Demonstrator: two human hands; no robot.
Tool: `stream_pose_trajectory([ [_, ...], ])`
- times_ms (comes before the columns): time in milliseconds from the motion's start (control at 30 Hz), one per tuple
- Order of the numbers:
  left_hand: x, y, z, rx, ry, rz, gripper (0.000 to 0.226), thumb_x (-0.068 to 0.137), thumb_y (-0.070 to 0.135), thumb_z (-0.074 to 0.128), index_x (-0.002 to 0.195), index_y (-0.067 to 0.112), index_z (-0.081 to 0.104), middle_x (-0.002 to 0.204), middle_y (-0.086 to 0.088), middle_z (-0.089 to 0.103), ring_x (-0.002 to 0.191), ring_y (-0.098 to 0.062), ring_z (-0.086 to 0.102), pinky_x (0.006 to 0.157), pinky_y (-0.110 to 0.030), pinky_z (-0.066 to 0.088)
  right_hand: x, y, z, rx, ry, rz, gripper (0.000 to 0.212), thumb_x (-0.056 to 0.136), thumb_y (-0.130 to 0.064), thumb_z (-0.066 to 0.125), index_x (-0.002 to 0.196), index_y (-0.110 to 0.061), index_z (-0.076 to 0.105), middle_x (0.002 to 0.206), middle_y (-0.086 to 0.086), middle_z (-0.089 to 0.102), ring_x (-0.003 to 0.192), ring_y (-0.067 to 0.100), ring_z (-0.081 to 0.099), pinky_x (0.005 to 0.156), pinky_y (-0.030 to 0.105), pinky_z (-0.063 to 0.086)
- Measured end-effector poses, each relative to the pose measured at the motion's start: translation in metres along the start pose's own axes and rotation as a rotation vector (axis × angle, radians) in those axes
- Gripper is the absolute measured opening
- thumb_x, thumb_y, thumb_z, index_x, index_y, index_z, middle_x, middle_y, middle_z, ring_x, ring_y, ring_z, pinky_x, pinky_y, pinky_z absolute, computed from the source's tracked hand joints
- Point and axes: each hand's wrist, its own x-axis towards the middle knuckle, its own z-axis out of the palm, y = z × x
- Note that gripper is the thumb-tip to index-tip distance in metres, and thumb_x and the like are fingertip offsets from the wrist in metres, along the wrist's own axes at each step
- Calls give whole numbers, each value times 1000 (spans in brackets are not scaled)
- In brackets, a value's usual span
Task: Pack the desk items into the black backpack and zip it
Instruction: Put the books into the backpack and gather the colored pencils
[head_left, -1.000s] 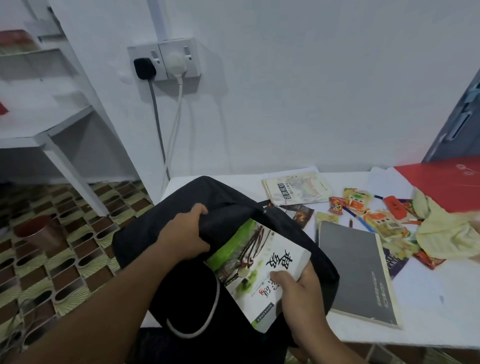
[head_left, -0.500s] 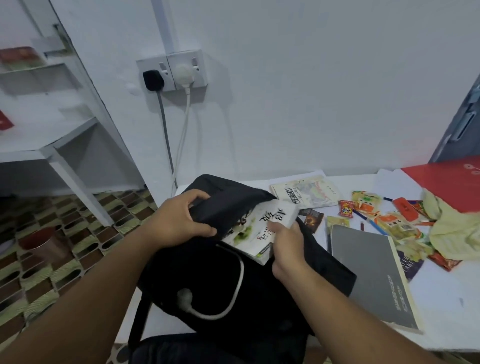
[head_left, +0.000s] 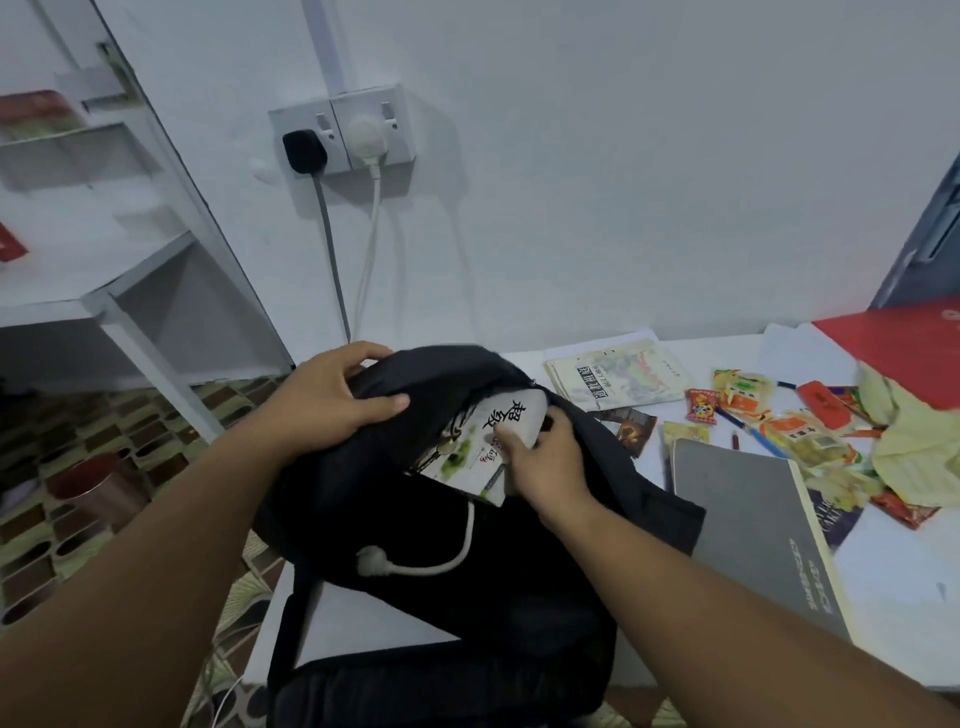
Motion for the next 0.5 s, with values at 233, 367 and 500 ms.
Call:
stream_pose_trajectory([
  [233,6,-56,40,461,-113,-236,64,85,76,50,128,29,52,131,-7,60,115,-25,58,100,-41,46,-12,54,2,-40,-122,49,83,82,-8,77,149,-33,33,120,-2,68,101,15,68,93,38,57],
  [367,-18,-61,87,592,-383,-341,141,38,99,59,155,38,9,163,4,16,152,-25,15,114,-63,30,-9,61,-5,-63,-241,65,88,92,-9,65,158,-38,13,126,-6,67,96,5,66,87,20,51],
  [500,-15,-64,87,151,-144,-275,56,69,25,76,120,31,55,109,-6,67,89,-17,66,73,-35,58,-9,58,-5,-156,-365,32,97,96,-18,62,154,-44,-11,154,-33,11,134,2,38,110,22,30],
])
